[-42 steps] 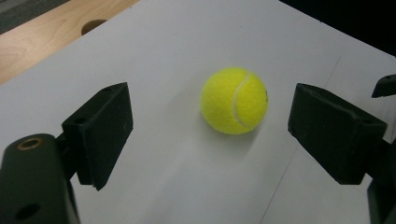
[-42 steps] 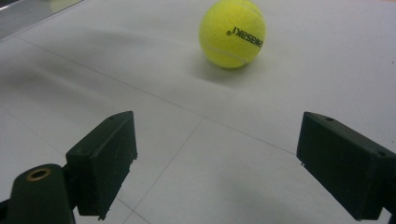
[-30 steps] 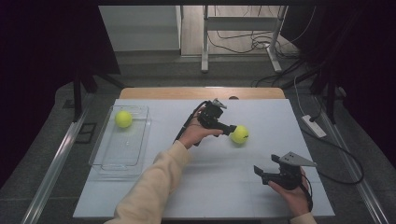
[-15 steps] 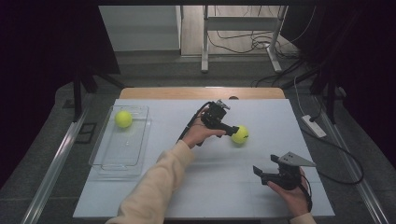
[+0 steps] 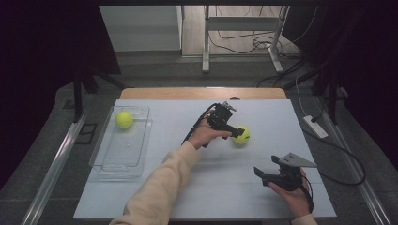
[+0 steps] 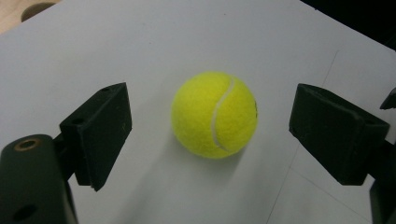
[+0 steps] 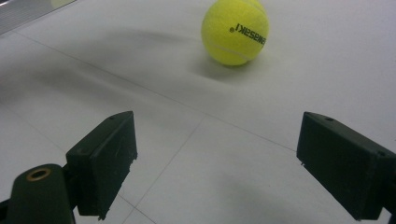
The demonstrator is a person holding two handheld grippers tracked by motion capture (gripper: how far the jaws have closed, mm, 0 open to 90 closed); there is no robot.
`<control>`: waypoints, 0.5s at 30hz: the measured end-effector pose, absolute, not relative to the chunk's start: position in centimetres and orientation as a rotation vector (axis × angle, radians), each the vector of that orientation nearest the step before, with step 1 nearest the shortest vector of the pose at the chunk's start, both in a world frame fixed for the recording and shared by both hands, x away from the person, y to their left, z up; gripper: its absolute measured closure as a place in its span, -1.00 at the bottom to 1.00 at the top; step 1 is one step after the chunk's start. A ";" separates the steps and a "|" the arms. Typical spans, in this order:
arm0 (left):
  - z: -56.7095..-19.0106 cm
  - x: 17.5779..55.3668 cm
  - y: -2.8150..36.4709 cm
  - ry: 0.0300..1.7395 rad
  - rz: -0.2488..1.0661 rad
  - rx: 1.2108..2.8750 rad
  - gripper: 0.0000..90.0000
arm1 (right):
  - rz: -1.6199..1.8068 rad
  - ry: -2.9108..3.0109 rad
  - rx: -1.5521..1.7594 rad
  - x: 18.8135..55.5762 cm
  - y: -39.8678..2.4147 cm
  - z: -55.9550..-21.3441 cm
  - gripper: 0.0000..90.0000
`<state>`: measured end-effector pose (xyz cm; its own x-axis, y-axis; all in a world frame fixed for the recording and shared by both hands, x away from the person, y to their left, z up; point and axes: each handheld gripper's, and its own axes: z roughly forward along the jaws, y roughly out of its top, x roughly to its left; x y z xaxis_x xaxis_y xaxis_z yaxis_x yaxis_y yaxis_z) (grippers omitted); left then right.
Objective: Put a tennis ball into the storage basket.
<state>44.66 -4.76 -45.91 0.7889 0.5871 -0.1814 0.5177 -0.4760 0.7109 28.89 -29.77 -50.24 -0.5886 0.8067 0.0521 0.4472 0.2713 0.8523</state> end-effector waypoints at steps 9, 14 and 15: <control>-46.4 45.0 -5.4 0.812 0.102 2.194 -0.69 | 1.238 2.157 1.137 28.9 -29.7 -50.2 -0.73; -47.0 45.2 -5.7 0.813 0.084 2.202 -0.70 | 1.241 2.158 1.137 28.9 -29.7 -50.3 -0.72; -47.2 45.3 -5.8 0.815 0.081 2.204 -0.70 | 1.241 2.158 1.137 28.9 -29.7 -50.3 -0.73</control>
